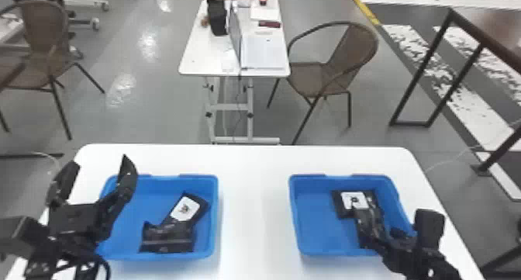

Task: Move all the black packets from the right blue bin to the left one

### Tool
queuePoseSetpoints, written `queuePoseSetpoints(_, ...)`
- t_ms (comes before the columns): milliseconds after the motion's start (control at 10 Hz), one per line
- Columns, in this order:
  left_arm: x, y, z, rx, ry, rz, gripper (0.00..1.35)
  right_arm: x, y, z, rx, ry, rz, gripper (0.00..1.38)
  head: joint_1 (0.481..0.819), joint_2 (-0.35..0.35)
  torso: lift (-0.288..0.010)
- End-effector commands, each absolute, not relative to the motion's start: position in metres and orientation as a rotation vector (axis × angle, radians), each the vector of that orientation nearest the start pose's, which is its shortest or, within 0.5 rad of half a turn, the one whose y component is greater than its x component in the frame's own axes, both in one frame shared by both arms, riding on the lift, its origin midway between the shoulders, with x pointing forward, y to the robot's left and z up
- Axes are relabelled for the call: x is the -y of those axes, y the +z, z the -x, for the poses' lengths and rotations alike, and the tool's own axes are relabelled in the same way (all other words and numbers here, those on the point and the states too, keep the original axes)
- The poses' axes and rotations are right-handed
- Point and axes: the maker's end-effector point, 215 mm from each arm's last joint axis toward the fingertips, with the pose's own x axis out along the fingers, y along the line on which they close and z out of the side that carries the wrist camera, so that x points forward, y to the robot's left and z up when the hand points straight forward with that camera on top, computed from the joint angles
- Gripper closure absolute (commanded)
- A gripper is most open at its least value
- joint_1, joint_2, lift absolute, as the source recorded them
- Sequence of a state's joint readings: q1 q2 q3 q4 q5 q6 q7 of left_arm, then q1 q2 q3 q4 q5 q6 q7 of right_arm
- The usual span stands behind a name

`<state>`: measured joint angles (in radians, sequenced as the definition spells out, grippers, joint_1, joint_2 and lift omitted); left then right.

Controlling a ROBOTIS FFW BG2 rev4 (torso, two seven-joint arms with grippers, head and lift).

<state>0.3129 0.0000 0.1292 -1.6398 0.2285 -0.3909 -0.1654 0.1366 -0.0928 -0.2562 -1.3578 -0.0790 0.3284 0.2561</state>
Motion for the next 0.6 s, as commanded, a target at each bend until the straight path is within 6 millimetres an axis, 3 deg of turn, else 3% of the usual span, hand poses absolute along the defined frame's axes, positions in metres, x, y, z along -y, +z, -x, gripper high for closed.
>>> queuePoseSetpoints(0,-0.292,-0.349,-0.477,0.174,0.028,0.156,0.13,0.353,-0.602,-0.456,-0.646,-0.029,-0.127,0.33,0.695,-0.073,0.0)
queuePoseSetpoints(500,-0.291,-0.349,-0.477,0.176,0.027,0.158,0.13,0.353,-0.613,-0.458,-0.675,-0.031,-0.126,0.34,0.695,-0.072,0.0)
